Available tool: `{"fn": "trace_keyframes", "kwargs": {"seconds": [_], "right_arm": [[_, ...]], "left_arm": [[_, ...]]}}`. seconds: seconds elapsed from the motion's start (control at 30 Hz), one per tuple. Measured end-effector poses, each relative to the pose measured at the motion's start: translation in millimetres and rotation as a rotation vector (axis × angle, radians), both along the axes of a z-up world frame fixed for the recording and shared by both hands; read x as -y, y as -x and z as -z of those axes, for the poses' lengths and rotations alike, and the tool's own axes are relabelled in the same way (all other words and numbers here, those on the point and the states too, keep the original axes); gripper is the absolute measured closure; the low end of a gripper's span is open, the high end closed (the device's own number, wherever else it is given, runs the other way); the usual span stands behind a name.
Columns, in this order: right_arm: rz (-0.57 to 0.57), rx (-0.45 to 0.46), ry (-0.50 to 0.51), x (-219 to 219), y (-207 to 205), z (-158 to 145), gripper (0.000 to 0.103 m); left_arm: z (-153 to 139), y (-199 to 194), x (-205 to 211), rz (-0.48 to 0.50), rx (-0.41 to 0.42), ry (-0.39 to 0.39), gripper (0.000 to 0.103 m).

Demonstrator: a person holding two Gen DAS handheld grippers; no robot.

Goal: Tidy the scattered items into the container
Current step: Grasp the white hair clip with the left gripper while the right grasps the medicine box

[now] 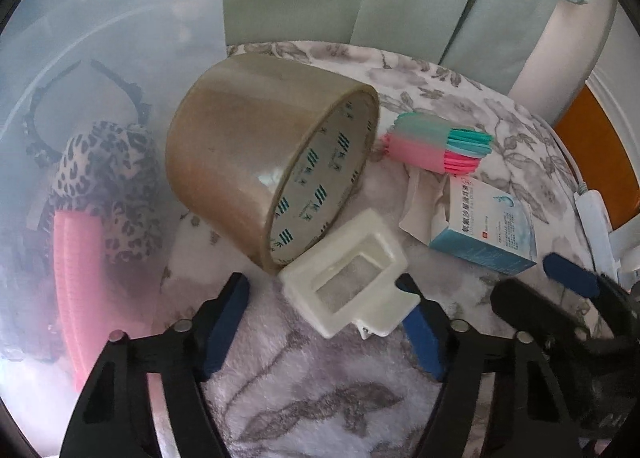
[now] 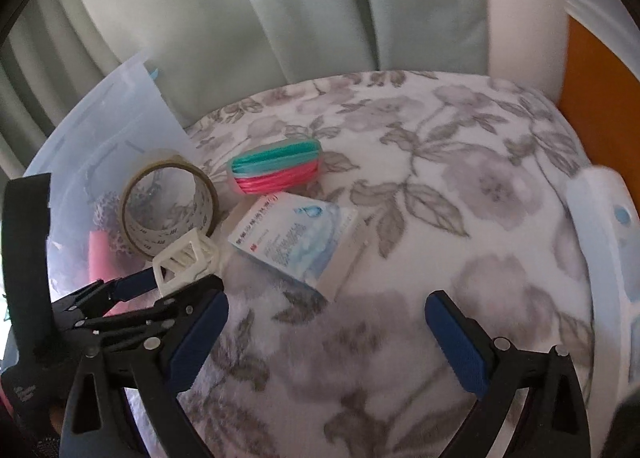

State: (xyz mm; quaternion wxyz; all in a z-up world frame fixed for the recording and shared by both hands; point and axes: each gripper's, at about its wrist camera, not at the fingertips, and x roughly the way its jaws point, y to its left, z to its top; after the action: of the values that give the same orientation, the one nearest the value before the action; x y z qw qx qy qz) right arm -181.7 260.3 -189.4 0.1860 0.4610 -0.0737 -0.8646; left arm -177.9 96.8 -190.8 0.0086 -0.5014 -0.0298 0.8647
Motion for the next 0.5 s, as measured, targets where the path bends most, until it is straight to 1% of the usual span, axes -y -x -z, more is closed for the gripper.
{"fn": "trace_keyframes", "kwargs": {"seconds": [0.07, 0.17, 0.5], "right_arm": [[-0.011, -0.008, 0.003, 2, 6, 1, 0.004], [-0.025, -0.018, 0.016, 4, 15, 2, 0.008], [-0.106, -0.062, 0.032, 18, 29, 6, 0.009]], "left_arm": [[-1, 0, 2, -0.001, -0.005, -0.003, 0.035], [-2, 0, 2, 0.009, -0.016, 0.0, 0.037], [-4, -5, 1, 0.045, -0.048, 0.022, 0.039]]}}
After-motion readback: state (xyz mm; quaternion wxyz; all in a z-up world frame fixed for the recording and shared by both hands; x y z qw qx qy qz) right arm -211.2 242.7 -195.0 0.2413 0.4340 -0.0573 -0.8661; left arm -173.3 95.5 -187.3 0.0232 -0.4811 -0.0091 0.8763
